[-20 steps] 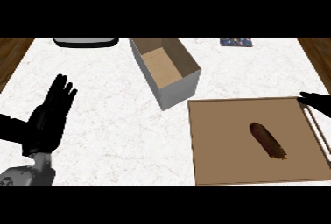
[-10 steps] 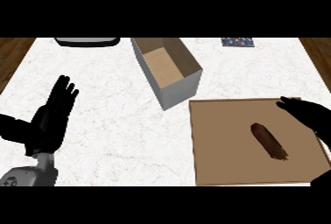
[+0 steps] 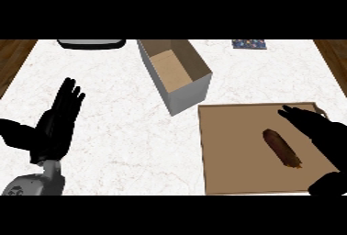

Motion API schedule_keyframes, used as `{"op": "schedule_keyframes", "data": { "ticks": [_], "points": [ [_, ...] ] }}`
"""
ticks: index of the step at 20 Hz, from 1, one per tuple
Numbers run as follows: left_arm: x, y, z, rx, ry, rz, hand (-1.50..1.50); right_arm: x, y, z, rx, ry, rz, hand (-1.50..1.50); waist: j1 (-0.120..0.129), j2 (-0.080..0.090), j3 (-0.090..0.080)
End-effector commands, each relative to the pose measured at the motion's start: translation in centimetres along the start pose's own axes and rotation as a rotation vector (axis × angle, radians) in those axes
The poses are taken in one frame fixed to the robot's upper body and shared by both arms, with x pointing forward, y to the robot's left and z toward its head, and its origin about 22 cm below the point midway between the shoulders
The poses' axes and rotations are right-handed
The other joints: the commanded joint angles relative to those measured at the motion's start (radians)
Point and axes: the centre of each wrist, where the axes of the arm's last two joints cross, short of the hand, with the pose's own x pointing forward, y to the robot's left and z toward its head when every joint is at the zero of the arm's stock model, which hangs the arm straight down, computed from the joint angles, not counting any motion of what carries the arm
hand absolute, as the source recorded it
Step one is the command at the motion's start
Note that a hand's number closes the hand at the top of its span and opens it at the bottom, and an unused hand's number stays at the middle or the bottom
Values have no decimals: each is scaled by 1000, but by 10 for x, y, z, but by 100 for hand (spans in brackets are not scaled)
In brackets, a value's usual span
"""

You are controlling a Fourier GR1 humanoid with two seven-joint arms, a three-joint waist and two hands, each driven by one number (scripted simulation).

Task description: Pick the sweet potato from the tray and place it in the cardboard box

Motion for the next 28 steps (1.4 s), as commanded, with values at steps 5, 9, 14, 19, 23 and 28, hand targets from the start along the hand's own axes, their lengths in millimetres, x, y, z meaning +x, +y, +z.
{"op": "schedule_keyframes", "data": {
  "ticks": [5,9,14,19,23,28],
  "points": [
    [4,10,8,-3,14,5,0,13,29,-14,-19,8,-4,-150,1,0,0],
    [4,1,11,16,-10,-18,0,1,28,-16,-5,25,-15,-150,0,0,0],
    [6,9,12,4,-11,21,0,-8,34,-7,13,19,6,-150,-1,-1,0],
    [13,21,-3,-41,-7,0,0,-6,55,-29,-15,55,34,-150,-1,0,0],
    [15,-1,-4,-14,13,-7,0,-16,67,-39,-5,61,54,-150,0,0,0],
    [7,9,-8,-10,4,8,0,-40,46,-34,3,54,45,-150,-1,0,0]
  ]
}}
